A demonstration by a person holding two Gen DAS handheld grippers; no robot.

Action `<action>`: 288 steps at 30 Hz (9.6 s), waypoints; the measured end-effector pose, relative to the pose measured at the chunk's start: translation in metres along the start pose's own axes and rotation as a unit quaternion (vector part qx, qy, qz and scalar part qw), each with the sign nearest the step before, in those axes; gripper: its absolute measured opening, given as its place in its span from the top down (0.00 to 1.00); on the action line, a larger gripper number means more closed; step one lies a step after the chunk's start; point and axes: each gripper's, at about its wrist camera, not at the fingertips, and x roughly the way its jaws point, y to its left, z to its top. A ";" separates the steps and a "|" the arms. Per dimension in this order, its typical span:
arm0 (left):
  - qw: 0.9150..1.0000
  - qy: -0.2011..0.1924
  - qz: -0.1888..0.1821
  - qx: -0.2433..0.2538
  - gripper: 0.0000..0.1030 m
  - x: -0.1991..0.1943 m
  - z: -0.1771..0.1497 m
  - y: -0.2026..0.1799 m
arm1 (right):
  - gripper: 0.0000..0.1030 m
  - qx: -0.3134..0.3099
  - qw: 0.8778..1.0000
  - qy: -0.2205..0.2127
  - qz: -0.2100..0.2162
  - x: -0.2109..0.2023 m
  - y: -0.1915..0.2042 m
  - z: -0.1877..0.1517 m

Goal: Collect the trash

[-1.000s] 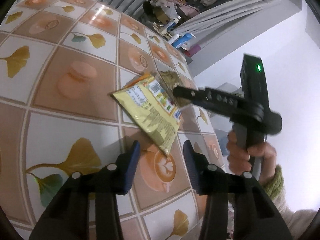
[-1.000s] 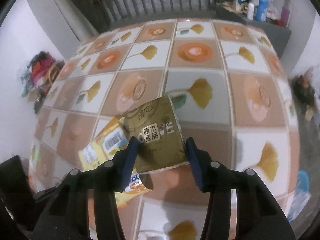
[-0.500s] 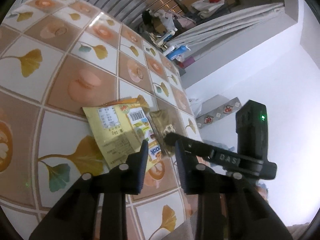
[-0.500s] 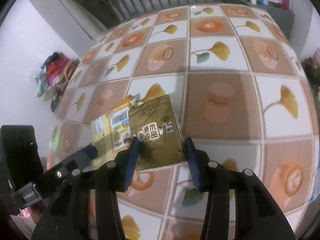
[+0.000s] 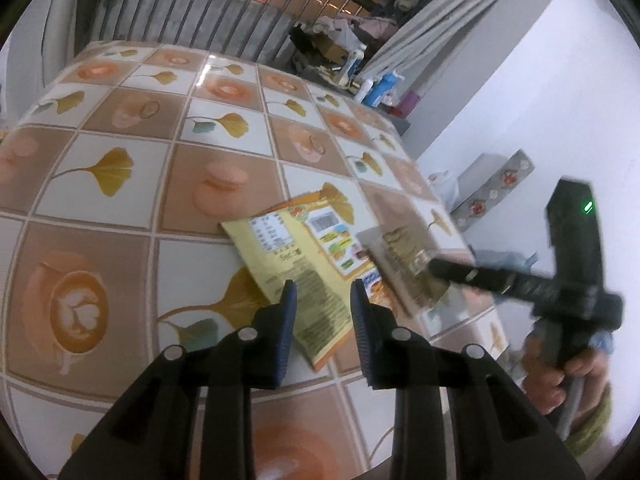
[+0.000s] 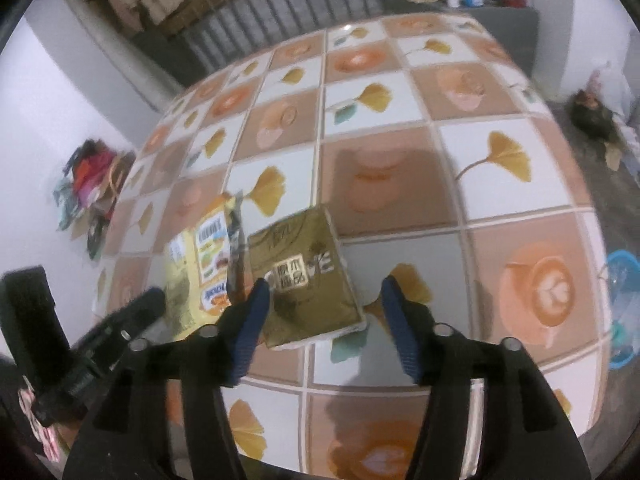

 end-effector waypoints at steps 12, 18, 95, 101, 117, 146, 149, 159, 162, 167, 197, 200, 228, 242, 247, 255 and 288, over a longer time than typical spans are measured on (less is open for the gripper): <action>0.999 0.031 0.008 0.031 0.74 0.009 -0.009 -0.002 | 0.42 -0.011 0.993 0.010 0.119 0.003 0.038 0.026; 0.999 0.027 0.004 0.033 0.74 0.009 -0.011 -0.001 | 0.42 -0.011 0.989 0.061 0.131 0.041 0.056 0.048; 0.998 -0.017 0.038 0.039 0.98 -0.008 0.006 -0.002 | 0.34 -0.090 0.996 -0.008 0.009 -0.008 0.032 0.016; 0.993 -0.004 0.085 0.084 0.98 0.002 0.002 -0.011 | 0.25 -0.136 0.989 0.001 -0.056 0.014 0.036 0.004; 0.984 -0.015 0.124 0.130 0.98 0.003 -0.001 -0.031 | 0.48 -0.125 0.989 0.028 -0.073 0.028 0.024 -0.001; 0.979 -0.053 0.113 0.160 0.99 -0.022 0.004 -0.070 | 0.51 -0.053 0.999 -0.011 0.008 -0.021 -0.004 0.000; 0.978 -0.058 0.113 0.167 0.99 -0.026 0.004 -0.078 | 0.51 -0.047 0.999 -0.020 0.015 -0.029 -0.008 -0.001; 0.971 -0.073 0.099 0.205 0.99 -0.033 0.009 -0.113 | 0.51 0.005 0.997 -0.075 0.037 -0.074 -0.049 -0.009; 0.970 -0.073 0.073 0.220 0.99 -0.031 0.017 -0.133 | 0.51 0.044 0.993 -0.109 0.027 -0.100 -0.082 -0.017; 0.968 -0.055 -0.008 0.243 0.99 -0.012 0.036 -0.183 | 0.51 0.136 0.978 -0.160 -0.021 -0.145 -0.158 -0.041; 0.884 0.325 -0.104 0.319 0.87 0.427 -0.069 -0.471 | 0.34 0.486 0.855 -0.165 -0.074 -0.100 -0.505 -0.135; 0.884 0.337 -0.074 0.315 0.59 0.451 -0.078 -0.467 | 0.28 0.493 0.856 -0.133 -0.082 -0.076 -0.522 -0.136; 0.972 -0.005 0.014 0.233 0.05 0.046 0.040 -0.275 | 0.08 0.123 0.924 -0.304 -0.195 -0.230 -0.172 -0.110; 0.966 -0.047 0.245 0.063 0.05 -0.040 -0.025 -0.124 | 0.08 -0.045 0.943 -0.189 -0.269 -0.156 -0.031 -0.129; 0.966 0.014 0.250 0.065 0.05 -0.028 -0.052 -0.115 | 0.08 -0.031 0.956 -0.126 -0.264 -0.134 -0.026 -0.151; 0.962 0.018 0.257 0.088 0.05 -0.026 -0.059 -0.123 | 0.08 -0.014 0.950 -0.097 -0.297 -0.125 -0.038 -0.169; 0.962 0.023 0.245 0.120 0.05 -0.016 -0.054 -0.148 | 0.08 0.036 0.941 -0.119 -0.316 -0.136 -0.061 -0.175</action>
